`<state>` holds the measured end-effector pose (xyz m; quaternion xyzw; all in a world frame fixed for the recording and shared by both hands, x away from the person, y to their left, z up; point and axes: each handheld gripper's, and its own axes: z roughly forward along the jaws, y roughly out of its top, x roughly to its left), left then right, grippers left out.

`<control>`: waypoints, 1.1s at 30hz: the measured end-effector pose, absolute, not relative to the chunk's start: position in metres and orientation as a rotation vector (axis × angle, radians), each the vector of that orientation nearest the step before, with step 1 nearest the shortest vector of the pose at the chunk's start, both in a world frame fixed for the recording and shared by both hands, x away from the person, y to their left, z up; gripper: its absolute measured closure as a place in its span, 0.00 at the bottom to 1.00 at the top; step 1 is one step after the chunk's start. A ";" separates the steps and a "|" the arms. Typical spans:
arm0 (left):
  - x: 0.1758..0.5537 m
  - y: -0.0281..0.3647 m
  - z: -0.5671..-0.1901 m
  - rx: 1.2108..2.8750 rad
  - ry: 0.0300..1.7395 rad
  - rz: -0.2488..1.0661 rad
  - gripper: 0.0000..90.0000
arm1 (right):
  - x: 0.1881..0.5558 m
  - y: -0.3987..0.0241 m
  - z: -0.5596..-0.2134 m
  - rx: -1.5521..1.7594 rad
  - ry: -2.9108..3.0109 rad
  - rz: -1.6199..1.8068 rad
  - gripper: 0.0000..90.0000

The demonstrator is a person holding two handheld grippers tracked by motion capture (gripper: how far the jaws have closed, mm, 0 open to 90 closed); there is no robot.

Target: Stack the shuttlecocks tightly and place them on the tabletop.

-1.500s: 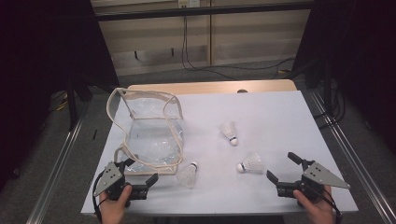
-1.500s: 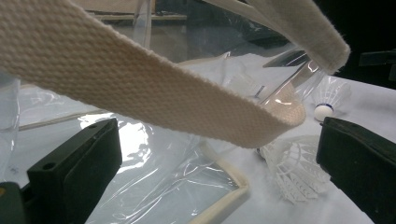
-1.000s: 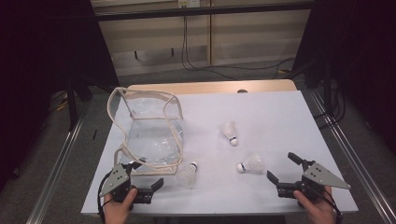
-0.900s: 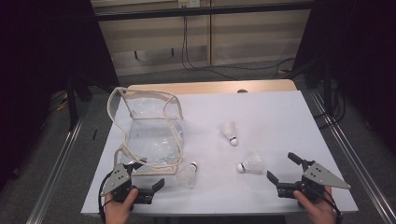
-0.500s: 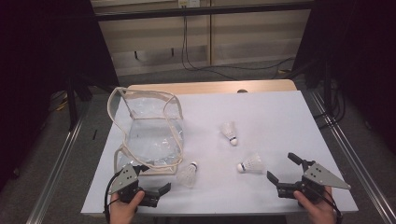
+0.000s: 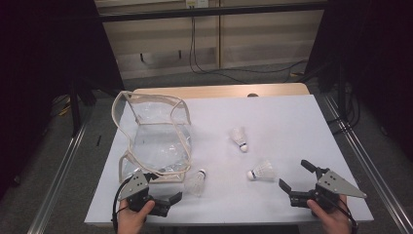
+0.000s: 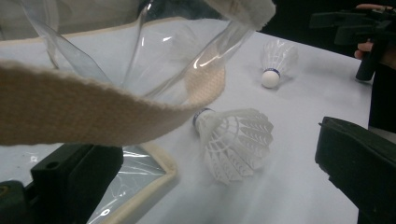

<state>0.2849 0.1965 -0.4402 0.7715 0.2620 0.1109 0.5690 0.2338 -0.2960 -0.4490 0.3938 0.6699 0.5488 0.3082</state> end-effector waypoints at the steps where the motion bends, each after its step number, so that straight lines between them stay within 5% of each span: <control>1: 0.285 0.195 -0.441 1.810 0.615 0.253 0.01 | 0.234 -0.296 -0.449 1.042 1.773 1.451 0.01; 33: 0.288 0.181 -0.443 1.865 0.586 0.162 0.03 | 0.233 -0.295 -0.448 1.037 1.770 1.451 0.01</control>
